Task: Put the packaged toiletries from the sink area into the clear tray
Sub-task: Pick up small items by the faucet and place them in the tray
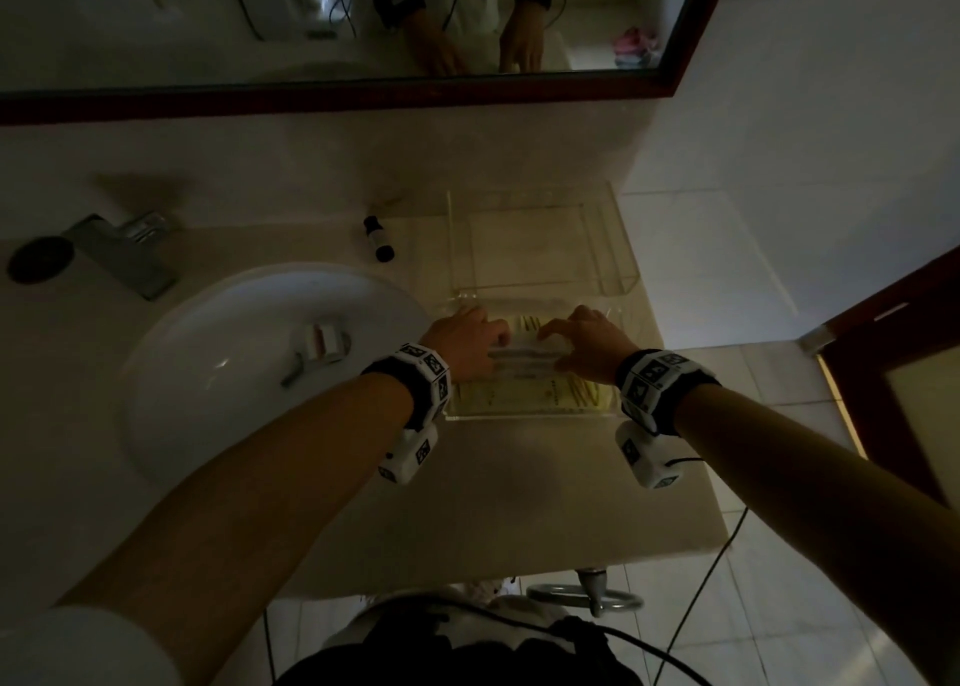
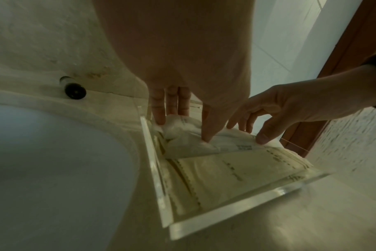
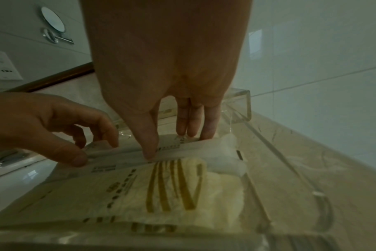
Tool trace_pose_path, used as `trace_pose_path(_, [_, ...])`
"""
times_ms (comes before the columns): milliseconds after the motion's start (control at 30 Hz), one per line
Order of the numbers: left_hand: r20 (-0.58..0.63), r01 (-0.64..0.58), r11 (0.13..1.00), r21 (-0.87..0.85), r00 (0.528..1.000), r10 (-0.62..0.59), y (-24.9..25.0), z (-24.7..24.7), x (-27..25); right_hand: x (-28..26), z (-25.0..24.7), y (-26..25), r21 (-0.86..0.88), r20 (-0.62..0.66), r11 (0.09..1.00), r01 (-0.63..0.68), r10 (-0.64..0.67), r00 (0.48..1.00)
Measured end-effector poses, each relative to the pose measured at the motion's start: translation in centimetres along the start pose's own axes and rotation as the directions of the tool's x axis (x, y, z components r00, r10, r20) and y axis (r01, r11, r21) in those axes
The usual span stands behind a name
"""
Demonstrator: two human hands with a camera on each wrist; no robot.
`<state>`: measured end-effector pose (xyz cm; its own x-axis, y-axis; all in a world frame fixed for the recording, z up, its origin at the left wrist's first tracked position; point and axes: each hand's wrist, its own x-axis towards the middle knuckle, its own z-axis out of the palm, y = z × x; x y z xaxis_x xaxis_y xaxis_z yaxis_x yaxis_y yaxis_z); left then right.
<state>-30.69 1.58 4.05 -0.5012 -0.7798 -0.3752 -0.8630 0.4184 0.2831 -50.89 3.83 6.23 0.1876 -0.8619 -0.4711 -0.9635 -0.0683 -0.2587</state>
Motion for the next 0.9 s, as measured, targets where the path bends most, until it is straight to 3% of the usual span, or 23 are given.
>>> trace_pose_path(133, [-0.063, 0.01, 1.0, 0.004, 0.998, -0.01, -0.2, 0.1, -0.2, 0.2, 0.2, 0.0, 0.01, 0.004, 1.0, -0.009, 0.009, 1.0])
trace_pose_path(500, [-0.082, -0.015, 1.0, -0.008, 0.996, 0.015, -0.4, 1.1, -0.5, 0.5, 0.3, -0.7, -0.012, 0.041, 0.998, -0.058, 0.058, 0.997])
trace_pose_path(700, [-0.188, -0.011, 0.992, -0.125, 0.982, -0.013, -2.6, 0.0, -2.3, 1.1, -1.0, -3.5, 0.051, -0.041, 0.999, -0.004, 0.006, 0.999])
trace_pose_path(900, [-0.177, 0.168, 0.947, -0.275, 0.959, -0.222, -7.6, -1.7, -5.1, 3.5, -1.4, -10.0, 0.164, -0.046, 0.984, 0.065, -0.058, 0.997])
